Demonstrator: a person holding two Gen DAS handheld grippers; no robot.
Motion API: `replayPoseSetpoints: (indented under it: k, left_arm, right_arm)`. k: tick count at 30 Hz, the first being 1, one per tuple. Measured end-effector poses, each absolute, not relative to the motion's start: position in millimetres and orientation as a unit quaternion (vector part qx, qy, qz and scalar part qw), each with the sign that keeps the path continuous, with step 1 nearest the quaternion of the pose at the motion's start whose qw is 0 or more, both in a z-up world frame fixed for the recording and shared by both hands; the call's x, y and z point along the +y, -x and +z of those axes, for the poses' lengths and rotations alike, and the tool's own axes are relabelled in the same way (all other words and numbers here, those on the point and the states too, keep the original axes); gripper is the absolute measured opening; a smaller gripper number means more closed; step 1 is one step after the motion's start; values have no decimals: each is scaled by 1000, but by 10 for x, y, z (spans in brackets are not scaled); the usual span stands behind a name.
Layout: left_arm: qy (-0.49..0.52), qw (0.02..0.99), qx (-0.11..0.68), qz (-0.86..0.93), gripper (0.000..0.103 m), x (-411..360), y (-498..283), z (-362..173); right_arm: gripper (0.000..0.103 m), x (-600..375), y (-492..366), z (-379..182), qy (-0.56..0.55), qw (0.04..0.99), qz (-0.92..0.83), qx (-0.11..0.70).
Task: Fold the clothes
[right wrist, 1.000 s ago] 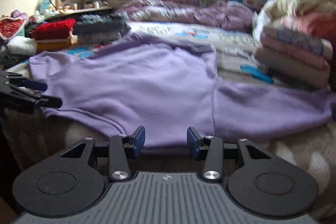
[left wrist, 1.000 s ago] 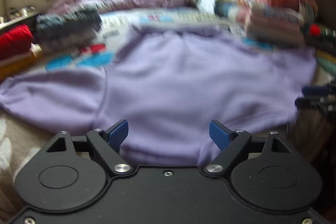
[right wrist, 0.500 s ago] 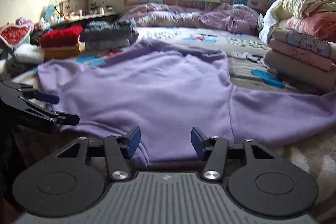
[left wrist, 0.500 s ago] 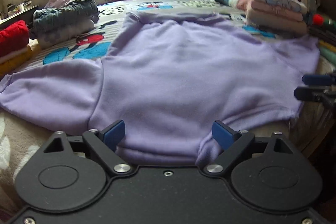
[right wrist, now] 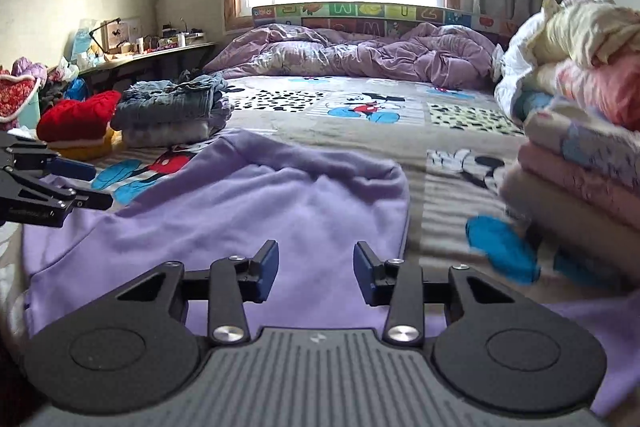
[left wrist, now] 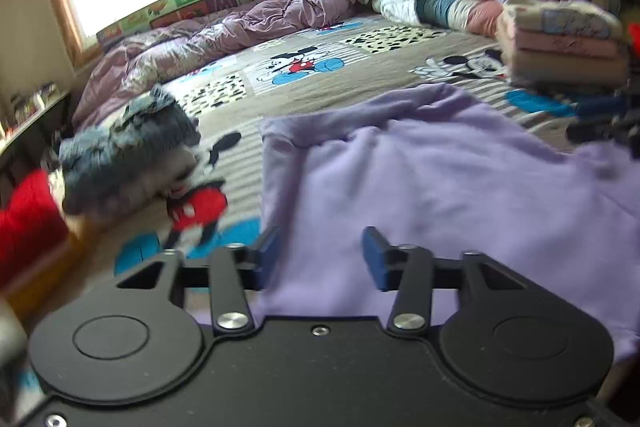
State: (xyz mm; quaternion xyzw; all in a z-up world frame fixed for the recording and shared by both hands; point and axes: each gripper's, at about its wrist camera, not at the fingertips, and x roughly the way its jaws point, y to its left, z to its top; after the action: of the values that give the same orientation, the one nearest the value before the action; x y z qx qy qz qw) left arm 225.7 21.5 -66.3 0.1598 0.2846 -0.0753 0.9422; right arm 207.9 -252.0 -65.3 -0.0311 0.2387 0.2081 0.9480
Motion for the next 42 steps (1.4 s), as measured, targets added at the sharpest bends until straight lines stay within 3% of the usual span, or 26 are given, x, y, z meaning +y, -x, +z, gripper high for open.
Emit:
replayPoseSetpoints:
  k: [8,13,20,25,33,37,42]
  left_arm:
    - [-180,925,325,-77,21,180,-3209,-984]
    - [-163,921,350,-57,17,341,-3680,-1120]
    - [41,915,396,-66,7,1053,-4144,-1279]
    - [63,912,396,-82,6,1145,-4064,-1187]
    - [24,926,365,-91,6,917,-4192,-923]
    - [23,918,389,-72,6,931,-4562,-1151]
    - [59,912,397,-77,5,1049,-4694,-1292]
  right_arm:
    - [28,-2331,-2936,-753,88,932,227,269]
    - [25,-2268,-3418,-1043,108,920,222,306]
    - [20,-2578,-3800,-1434,29,912,223,343]
    - [20,-2764,-3788,-1370,-23,909,240,339]
    - [22,-2555,-3931,-956,36,917,262,300]
    - [21,-2447,-4279,-1184,52,916,240,316]
    - [16,-2659,-4483,-1516,-17,914,230,334]
